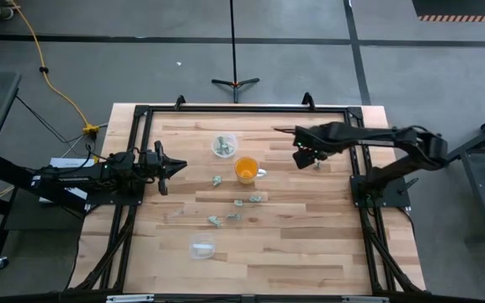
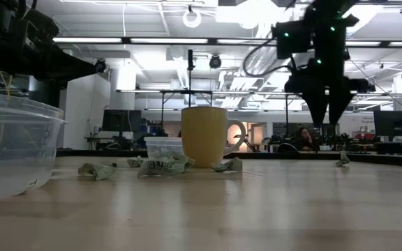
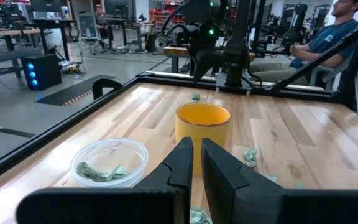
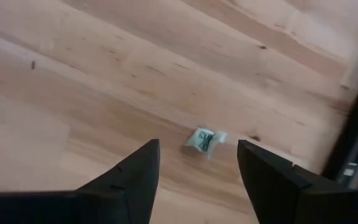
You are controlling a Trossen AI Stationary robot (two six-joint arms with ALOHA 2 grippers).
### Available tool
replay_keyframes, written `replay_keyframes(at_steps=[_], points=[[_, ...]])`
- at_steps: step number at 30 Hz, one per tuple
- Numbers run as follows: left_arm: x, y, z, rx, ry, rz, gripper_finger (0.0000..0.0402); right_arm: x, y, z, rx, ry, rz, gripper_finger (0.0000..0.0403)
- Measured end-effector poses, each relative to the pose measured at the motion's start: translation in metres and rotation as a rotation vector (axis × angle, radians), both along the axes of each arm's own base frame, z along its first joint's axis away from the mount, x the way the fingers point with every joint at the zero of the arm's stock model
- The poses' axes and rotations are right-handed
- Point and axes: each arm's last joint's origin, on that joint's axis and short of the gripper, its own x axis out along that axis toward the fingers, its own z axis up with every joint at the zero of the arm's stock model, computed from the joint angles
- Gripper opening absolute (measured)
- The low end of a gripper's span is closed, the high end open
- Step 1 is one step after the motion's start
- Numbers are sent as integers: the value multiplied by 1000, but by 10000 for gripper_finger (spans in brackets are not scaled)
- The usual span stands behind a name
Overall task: Pick and place items into bin
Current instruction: Put the light green stevia packet into the top transparent bin
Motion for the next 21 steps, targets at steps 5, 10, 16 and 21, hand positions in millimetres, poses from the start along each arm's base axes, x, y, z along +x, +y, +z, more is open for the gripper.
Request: replay_keyframes(at_steps=[5,10,16,21], points=[[0,0,0,0,0,0,67,-9,4,-23,-9,-75,-34,213],[0,0,0,1,0,1,67,-17,6,-40,-7,-54,-58,207],[0,0,0,3,0,7,67,-21,7,-46,-20,-36,-65,195],[0,0,0,5,0,7,67,-25,9,-53,-22,-27,-60,187]])
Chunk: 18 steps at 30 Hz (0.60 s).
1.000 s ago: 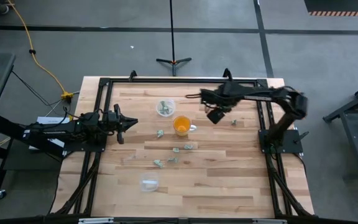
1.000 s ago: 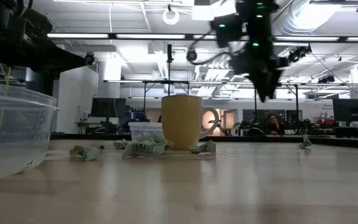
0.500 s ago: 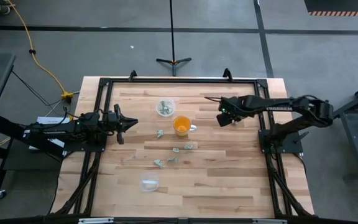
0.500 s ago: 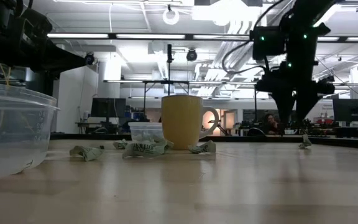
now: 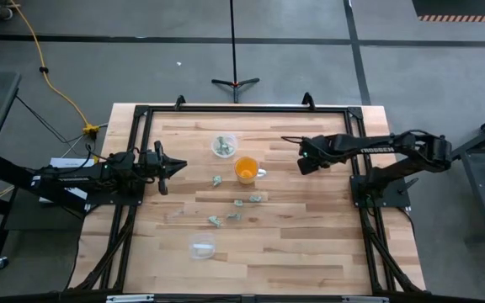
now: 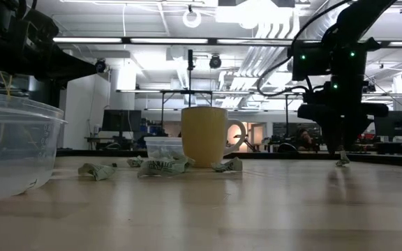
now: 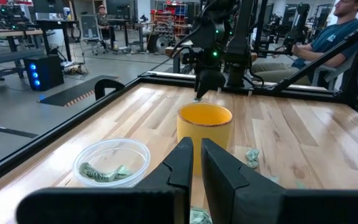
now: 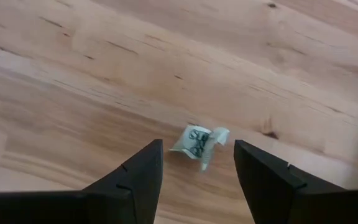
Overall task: Pick and place items into bin
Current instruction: Put the light green stevia packet into the top transparent bin
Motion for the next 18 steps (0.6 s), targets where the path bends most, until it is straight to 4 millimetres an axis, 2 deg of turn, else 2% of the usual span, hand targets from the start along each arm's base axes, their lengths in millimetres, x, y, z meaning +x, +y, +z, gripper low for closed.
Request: replay_keyframes(at_steps=[7,18], points=[[0,0,0,0,0,0,67,0,0,-3,-7,-7,2,172],[0,0,0,0,0,0,67,-1,0,-3,-15,3,24,114]])
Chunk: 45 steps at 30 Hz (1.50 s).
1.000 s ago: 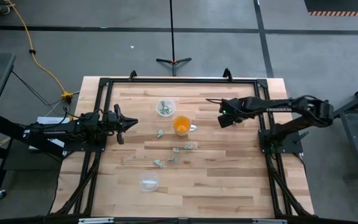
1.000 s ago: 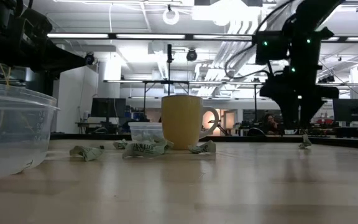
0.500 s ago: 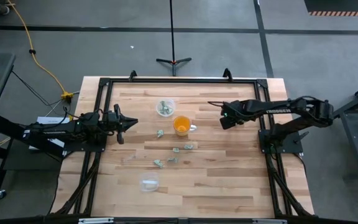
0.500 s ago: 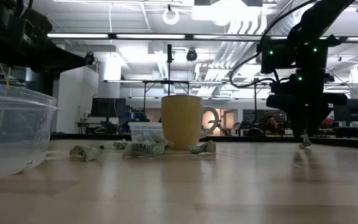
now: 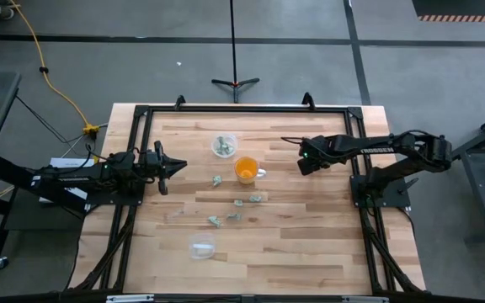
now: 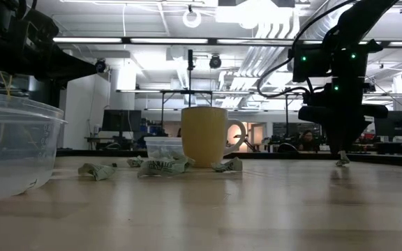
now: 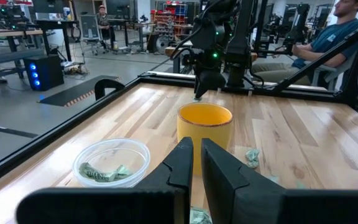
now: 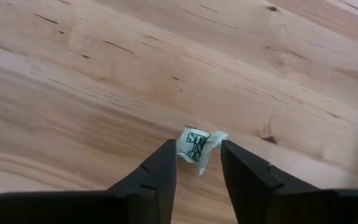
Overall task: Pick and place items into bin
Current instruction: Put the light green stevia packet into the top transparent bin
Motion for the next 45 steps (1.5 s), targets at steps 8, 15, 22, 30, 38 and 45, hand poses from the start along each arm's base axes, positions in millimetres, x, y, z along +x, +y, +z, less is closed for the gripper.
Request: replay_keyframes(at_steps=[8,15,22,30,38,45], points=[[0,0,0,0,0,0,67,0,0,0,2,11,22,113],[0,0,0,0,0,-1,67,-1,0,0,-4,18,23,138],[0,0,0,0,0,0,67,0,0,0,-13,15,14,173],[0,0,0,0,0,-1,67,-6,2,-13,-5,0,-9,190],[0,0,0,0,0,-1,67,-7,2,-17,-12,-15,-13,181],[0,0,0,0,0,-1,67,-7,2,-17,-13,-11,-4,153]])
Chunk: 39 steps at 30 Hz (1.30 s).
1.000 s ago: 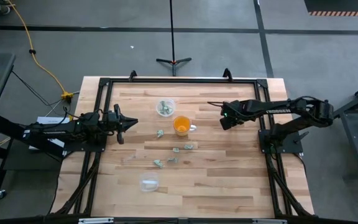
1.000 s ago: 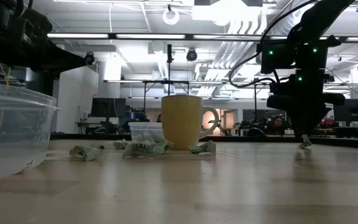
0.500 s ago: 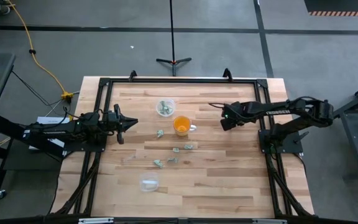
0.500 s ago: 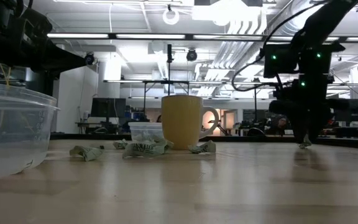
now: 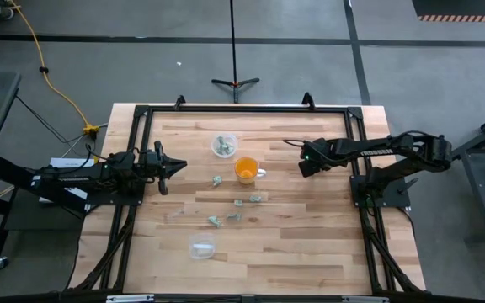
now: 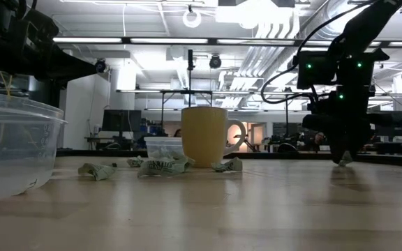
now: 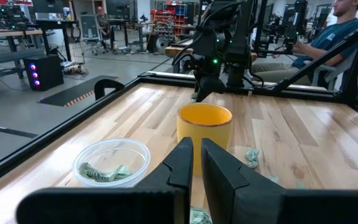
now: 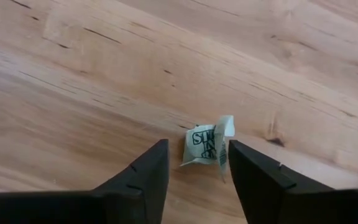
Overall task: Pick and place items into bin
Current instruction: Put the light green stevia packet into the top transparent bin
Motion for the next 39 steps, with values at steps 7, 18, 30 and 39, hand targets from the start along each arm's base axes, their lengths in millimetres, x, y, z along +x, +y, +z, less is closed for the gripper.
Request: replay_keyframes(at_steps=[7,18,30,39], points=[[0,0,0,0,0,0,67,0,1,0,19,-8,2,108],[0,0,0,0,0,0,67,13,-5,6,-51,-91,68,5],[0,0,0,0,0,0,67,91,-28,96,-547,-692,541,5],[0,0,0,0,-4,0,67,147,-44,101,-568,-695,780,2]])
